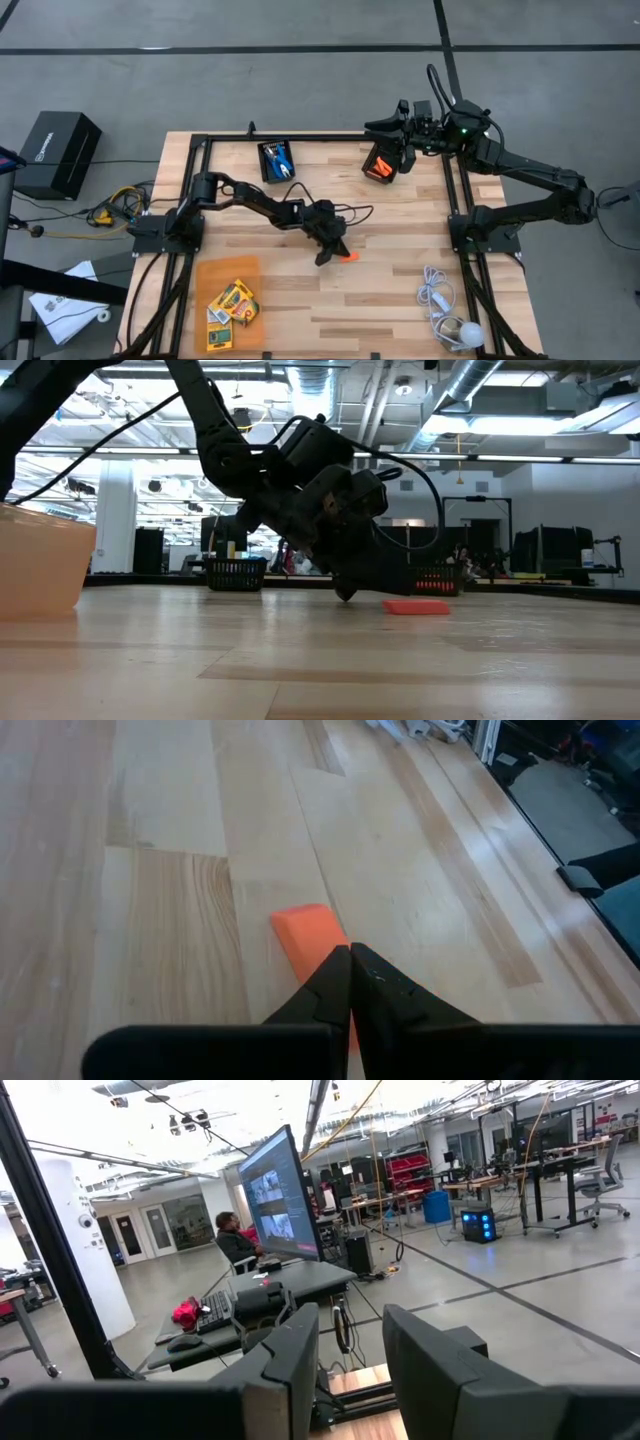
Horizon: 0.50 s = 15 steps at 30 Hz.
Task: Pick & Place School Supplies
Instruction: Put the orange eraser into the right black bin
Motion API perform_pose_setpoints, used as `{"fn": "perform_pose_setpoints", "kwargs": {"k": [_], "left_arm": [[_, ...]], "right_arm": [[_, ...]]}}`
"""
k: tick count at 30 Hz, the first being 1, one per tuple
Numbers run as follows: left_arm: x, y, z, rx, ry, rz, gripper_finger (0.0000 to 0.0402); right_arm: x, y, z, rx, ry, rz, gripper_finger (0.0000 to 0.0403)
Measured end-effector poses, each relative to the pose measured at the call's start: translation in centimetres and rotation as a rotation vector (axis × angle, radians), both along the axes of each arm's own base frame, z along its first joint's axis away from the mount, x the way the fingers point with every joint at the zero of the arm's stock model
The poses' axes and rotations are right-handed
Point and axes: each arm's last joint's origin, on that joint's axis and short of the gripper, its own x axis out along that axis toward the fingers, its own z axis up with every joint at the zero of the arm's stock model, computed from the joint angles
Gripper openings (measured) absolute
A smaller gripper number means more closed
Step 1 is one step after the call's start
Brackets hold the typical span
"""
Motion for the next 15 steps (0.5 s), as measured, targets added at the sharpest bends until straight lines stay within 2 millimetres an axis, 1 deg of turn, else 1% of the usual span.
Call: {"fn": "perform_pose_setpoints", "kwargs": {"k": [9, 15], "left_arm": [[-0.9, 0.2, -0.8, 0.022, 0.047, 0.011, 0.0001], [-1.2, 0.5, -1.1, 0.039, 0.086, 0.050, 0.0001]], "right_arm": [[0.0, 0.0, 0.0, 0.000, 0.000, 0.000, 0.0107], [0.0, 0.0, 0.1, -0.005, -0.013, 0.000, 0.0107]]}}
